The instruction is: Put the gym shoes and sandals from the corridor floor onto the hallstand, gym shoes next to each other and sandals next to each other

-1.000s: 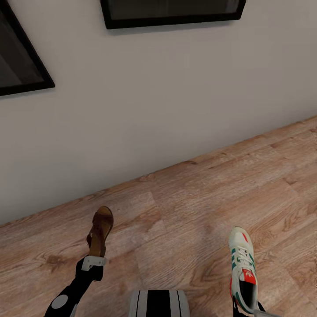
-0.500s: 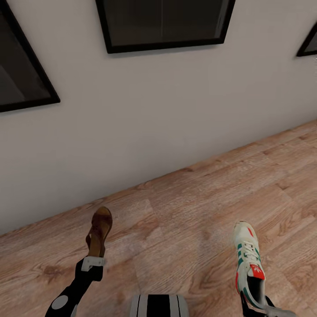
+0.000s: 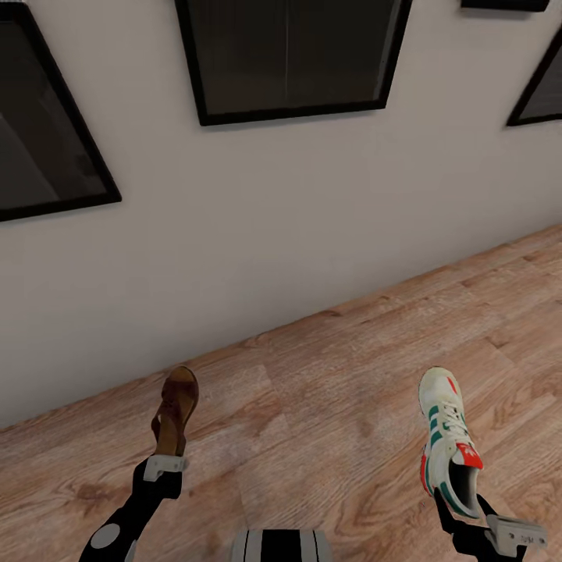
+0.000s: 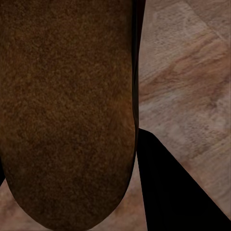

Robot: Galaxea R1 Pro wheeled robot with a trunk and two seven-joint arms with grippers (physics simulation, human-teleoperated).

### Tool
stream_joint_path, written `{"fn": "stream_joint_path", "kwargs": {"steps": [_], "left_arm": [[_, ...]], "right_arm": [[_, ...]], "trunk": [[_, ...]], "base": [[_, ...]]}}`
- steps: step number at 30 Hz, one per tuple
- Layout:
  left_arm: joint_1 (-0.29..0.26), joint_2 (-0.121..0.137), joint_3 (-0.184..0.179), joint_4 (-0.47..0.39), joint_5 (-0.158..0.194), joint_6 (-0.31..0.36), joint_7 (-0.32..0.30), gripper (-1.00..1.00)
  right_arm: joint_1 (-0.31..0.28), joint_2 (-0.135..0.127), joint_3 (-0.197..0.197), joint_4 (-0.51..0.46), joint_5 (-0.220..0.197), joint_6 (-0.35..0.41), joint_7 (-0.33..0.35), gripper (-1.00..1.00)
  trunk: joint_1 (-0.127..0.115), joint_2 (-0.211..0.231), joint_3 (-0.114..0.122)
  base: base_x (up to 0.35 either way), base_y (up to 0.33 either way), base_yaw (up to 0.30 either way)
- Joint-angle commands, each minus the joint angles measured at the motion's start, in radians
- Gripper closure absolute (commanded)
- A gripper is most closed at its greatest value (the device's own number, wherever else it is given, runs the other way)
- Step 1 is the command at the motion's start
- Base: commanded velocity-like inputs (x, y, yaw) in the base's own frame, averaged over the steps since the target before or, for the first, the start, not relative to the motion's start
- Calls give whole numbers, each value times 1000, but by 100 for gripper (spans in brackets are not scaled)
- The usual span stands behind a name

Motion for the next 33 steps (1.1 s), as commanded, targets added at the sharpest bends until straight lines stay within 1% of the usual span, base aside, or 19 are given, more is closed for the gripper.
{"fn": "stream_joint_path", "kwargs": {"steps": [1,7,15,21,32,33], "left_arm": [[0,-1,3,0,-14,-4,-6,100],[-1,0,3,6,-14,-5,-6,100],[-1,-1,1,8,-14,-6,-6,100],[-1,-2,-1,8,-14,-7,-6,100],[0,-2,-1,8,-14,-8,-6,100],[0,-2,-1,8,-14,-8,-6,100]], "right_arm": [[0,1,-3,0,5,-2,5,100],[0,4,-6,4,8,-1,6,100],[0,7,-7,89,8,-5,5,100],[0,4,-8,113,8,-6,4,100],[0,4,-9,116,8,-7,3,100],[0,4,-9,116,8,-7,3,100]], "trunk": [[-4,7,3],[-27,49,22],[-58,105,47],[-81,147,71],[-123,224,117],[-123,224,118]], "base": [[0,0,0],[0,0,0],[0,0,-15],[0,0,-173],[0,0,-236],[0,0,-246]]}}
